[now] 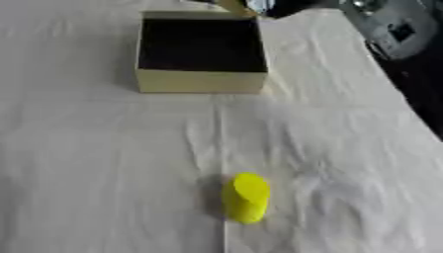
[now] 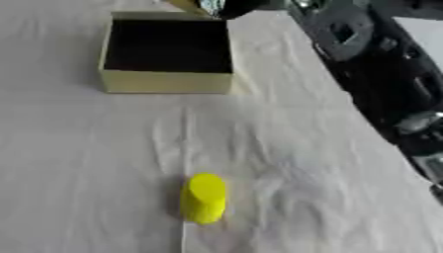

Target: Pick up objects on the table and place them in the box.

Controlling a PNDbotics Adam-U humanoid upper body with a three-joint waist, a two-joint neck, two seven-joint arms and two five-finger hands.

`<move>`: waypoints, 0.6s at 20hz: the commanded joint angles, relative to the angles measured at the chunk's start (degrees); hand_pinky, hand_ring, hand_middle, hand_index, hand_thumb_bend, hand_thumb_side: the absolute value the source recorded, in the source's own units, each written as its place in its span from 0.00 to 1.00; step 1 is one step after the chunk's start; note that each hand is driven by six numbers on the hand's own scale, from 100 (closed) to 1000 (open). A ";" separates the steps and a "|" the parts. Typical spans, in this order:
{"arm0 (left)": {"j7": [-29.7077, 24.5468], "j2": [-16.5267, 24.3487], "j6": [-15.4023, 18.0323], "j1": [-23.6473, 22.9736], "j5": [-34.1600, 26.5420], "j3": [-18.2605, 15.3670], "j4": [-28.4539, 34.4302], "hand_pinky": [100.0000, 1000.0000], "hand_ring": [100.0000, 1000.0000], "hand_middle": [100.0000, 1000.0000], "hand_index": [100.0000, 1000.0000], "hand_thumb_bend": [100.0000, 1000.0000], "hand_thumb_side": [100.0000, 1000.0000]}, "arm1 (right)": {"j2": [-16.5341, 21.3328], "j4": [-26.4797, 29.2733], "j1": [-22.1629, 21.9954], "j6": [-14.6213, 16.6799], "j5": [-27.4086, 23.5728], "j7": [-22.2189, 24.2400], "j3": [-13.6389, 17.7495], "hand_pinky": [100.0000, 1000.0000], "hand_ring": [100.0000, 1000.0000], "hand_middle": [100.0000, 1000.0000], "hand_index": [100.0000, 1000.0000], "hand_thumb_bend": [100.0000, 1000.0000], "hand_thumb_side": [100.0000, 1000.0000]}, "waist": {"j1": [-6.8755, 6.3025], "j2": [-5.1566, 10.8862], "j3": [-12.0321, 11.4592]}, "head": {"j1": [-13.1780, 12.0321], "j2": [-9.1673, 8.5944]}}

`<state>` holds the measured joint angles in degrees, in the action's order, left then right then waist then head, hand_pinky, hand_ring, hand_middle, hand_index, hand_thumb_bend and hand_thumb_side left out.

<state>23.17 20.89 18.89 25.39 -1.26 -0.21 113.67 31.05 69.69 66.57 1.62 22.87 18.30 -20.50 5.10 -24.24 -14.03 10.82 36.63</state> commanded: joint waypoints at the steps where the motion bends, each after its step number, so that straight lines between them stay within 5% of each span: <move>1: -0.43 0.21 0.07 0.87 -0.53 -0.04 0.92 0.82 0.86 0.74 0.82 0.02 0.72 | -1.97 -5.78 1.95 2.98 3.55 -0.41 1.52 0.82 0.60 0.55 0.63 0.00 0.00 | -0.20 1.01 -0.41 | 0.79 -0.92; 6: -0.50 -0.01 -0.02 0.97 -0.72 -0.09 0.92 0.82 0.86 0.74 0.82 0.02 0.72 | -3.32 -9.68 2.02 6.58 6.69 -0.36 1.98 0.82 0.61 0.56 0.63 0.00 0.00 | 0.00 0.68 -0.80 | 0.66 -0.66; 9: -0.63 -0.25 -0.11 1.05 -0.87 0.03 0.92 0.82 0.86 0.74 0.82 0.01 0.73 | -3.87 -11.12 2.29 6.95 8.66 -0.52 2.48 0.82 0.66 0.64 0.72 0.00 0.00 | 0.06 0.55 -0.85 | 0.58 -0.64; 10: -0.73 -0.31 -0.14 1.02 -0.91 0.10 0.92 0.82 0.86 0.74 0.82 0.01 0.73 | -4.10 -11.62 2.50 6.69 9.85 -0.99 2.77 0.82 0.67 0.66 0.74 0.03 0.00 | 0.08 0.51 -0.90 | 0.57 -0.66; 11: -0.81 -0.36 -0.18 0.97 -0.96 0.15 0.92 0.82 0.86 0.74 0.82 0.01 0.73 | -4.30 -12.15 2.70 6.35 11.35 -1.55 3.02 0.82 0.70 0.69 0.78 0.17 0.14 | 0.08 0.48 -0.95 | 0.61 -0.69; 12: -0.85 -0.40 -0.20 0.94 -1.00 0.15 0.92 0.82 0.86 0.74 0.82 0.01 0.73 | -4.52 -12.73 2.89 5.85 13.13 -2.10 3.28 0.83 0.71 0.71 0.80 0.20 0.17 | 0.09 0.46 -1.01 | 0.64 -0.69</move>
<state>22.66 20.06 18.64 25.75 -2.03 -0.15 113.67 26.06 57.09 67.98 7.67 34.22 16.86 -18.14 5.47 -25.00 -14.95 11.33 36.46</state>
